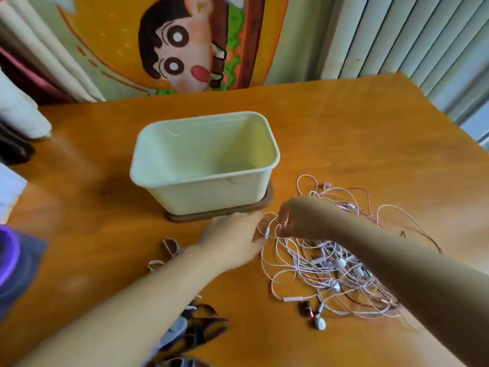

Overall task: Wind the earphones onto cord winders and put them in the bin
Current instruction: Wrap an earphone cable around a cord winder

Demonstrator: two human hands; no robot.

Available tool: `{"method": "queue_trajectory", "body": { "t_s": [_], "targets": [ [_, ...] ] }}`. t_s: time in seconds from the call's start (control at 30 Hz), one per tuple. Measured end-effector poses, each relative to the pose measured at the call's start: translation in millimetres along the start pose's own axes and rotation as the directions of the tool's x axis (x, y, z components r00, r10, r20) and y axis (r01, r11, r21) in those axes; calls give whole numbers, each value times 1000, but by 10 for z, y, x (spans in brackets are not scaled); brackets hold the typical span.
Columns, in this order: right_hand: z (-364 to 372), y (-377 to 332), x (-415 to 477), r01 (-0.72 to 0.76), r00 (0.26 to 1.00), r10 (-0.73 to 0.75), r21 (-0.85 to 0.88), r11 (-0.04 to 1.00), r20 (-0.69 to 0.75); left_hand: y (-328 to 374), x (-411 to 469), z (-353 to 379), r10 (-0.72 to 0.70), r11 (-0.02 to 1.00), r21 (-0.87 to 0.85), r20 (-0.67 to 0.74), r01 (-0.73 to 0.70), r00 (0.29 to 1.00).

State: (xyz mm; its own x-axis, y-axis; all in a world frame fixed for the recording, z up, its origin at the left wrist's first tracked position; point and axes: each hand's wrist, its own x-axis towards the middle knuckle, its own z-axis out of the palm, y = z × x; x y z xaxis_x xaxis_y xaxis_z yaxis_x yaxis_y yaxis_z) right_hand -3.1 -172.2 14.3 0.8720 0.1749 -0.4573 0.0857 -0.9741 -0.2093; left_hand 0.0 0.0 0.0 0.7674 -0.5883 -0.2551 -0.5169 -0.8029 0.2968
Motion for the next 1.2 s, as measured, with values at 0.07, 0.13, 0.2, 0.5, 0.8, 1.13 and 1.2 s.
{"method": "queue_trajectory", "body": {
  "t_s": [0.07,0.13,0.2,0.5,0.8,1.13,1.2],
  "targets": [
    [174,62,107,3,1000,-3,-13,1000,-28,7,137,158,-4,1000,14,35,4,999],
    [273,88,169,12,997,-14,-28,1000,-69,-7,210,237,-16,998,63,87,10,996],
    [399,121,180,37,991,-43,-49,998,-128,35,227,339,-23,995,101,123,10,992],
    [551,150,-137,65,898,11,157,985,-439,116,107,554,-120,991,-63,-60,117,991],
    [424,328,-770,150,664,343,567,810,-665,103,-368,219,-202,969,-214,-405,122,892],
    [192,296,-1239,67,768,170,340,938,-618,289,-767,-341,-224,713,-644,-585,-278,780],
    [38,36,-1332,266,755,55,382,885,-654,392,-811,-410,-176,703,-641,-576,-308,798]
  ]
}}
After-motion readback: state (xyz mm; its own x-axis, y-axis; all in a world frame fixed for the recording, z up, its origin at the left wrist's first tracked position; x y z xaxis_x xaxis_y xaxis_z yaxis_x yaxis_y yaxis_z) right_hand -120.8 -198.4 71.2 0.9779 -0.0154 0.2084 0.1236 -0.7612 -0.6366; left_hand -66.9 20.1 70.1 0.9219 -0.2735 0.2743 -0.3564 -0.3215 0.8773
